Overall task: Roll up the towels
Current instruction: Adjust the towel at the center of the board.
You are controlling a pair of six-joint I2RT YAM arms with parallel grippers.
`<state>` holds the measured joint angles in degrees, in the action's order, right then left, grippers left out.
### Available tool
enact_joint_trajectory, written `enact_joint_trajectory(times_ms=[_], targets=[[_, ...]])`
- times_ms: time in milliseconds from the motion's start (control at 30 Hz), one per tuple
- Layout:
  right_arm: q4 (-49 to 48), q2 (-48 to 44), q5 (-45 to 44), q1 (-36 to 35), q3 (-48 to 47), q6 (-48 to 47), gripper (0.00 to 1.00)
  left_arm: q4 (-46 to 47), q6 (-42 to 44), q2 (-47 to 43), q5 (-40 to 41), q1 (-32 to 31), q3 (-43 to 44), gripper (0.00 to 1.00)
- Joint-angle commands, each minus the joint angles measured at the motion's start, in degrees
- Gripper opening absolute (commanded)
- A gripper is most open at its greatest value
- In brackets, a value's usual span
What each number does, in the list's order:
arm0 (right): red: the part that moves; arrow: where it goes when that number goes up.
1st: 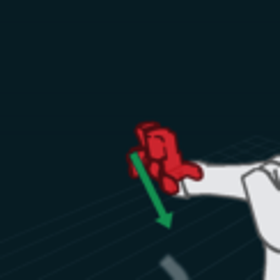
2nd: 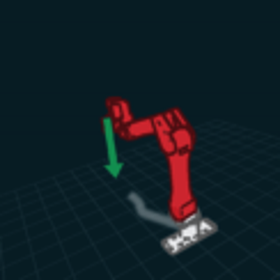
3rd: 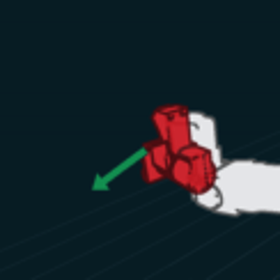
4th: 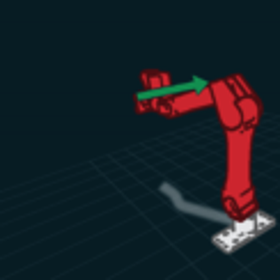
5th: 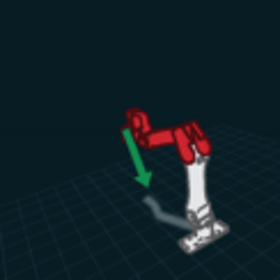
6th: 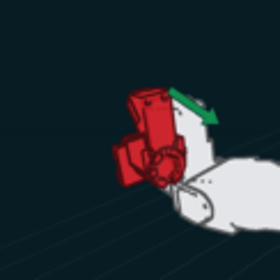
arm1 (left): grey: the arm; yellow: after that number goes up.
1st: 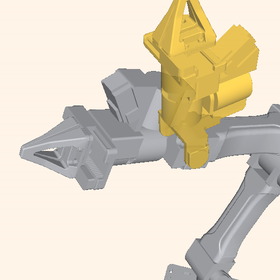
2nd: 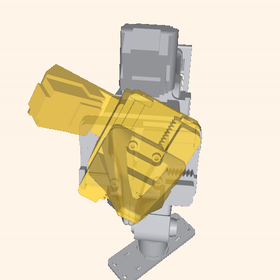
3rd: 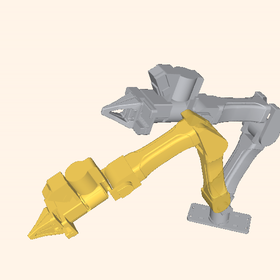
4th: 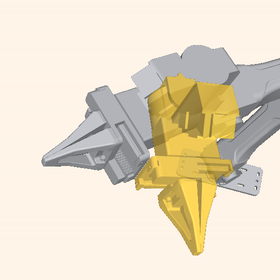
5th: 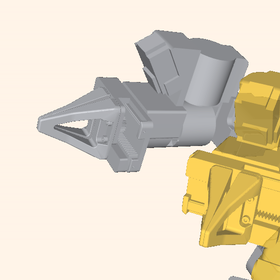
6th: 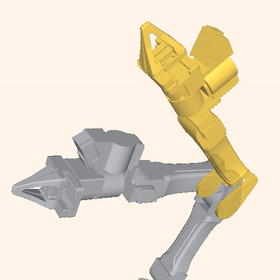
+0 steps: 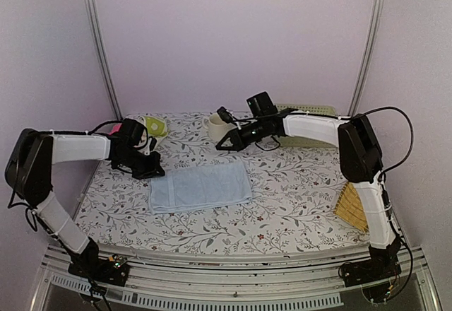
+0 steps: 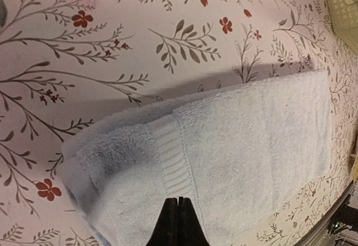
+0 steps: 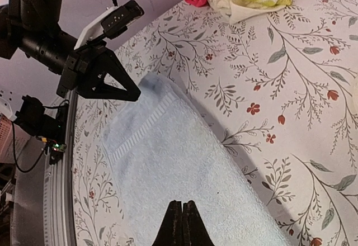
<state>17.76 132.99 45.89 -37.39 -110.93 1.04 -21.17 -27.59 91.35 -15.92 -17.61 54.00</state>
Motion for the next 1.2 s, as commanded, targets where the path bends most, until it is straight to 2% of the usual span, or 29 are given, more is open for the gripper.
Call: enact_joint_trajectory(times_ms=[0,200,333,467,600,733,833,1000,1067,1100,1133,1167], targets=[[9.51,4.22,-5.77,-1.25,1.33,-9.65,0.02,2.57,0.80,3.44,2.22,-0.17,-2.27,0.00],[13.97,5.42,-9.61,-1.02,4.77,-11.32,0.02,-1.53,2.37,9.89,10.84,0.20,0.05,0.00],[14.18,3.69,-11.94,-0.78,12.60,-13.56,0.02,-0.73,3.47,12.84,11.59,0.27,2.03,0.00],[11.13,-3.18,-13.33,-0.99,24.82,-16.24,0.02,-1.37,6.17,16.91,13.60,0.20,7.70,0.00],[12.65,-7.28,-10.29,-4.23,32.24,-19.26,0.02,-0.71,8.34,20.69,10.15,-0.71,14.85,0.00],[13.07,-10.45,-2.97,-9.64,32.51,-19.94,0.02,4.18,7.96,25.93,0.35,-2.90,20.11,0.00],[8.62,-15.30,-1.57,-10.45,32.96,-18.23,0.02,7.41,8.06,24.93,-4.29,-5.22,22.39,0.00],[7.47,-23.75,1.15,-3.97,32.82,-17.63,0.04,4.76,9.83,14.82,1.80,-8.94,23.78,0.00],[7.46,-27.45,5.27,1.13,33.49,-18.09,0.12,4.27,9.82,10.85,3.23,-9.55,22.33,0.00],[7.39,-29.48,6.53,3.28,34.02,-18.62,0.23,4.14,9.64,8.98,3.39,-9.94,21.32,0.00],[7.34,-31.51,6.89,5.11,34.56,-18.99,0.46,4.05,9.40,7.18,3.05,-10.36,20.12,0.01],[7.17,-33.43,6.27,6.73,35.11,-19.47,0.85,4.32,9.16,5.48,2.53,-10.98,18.78,0.04]])
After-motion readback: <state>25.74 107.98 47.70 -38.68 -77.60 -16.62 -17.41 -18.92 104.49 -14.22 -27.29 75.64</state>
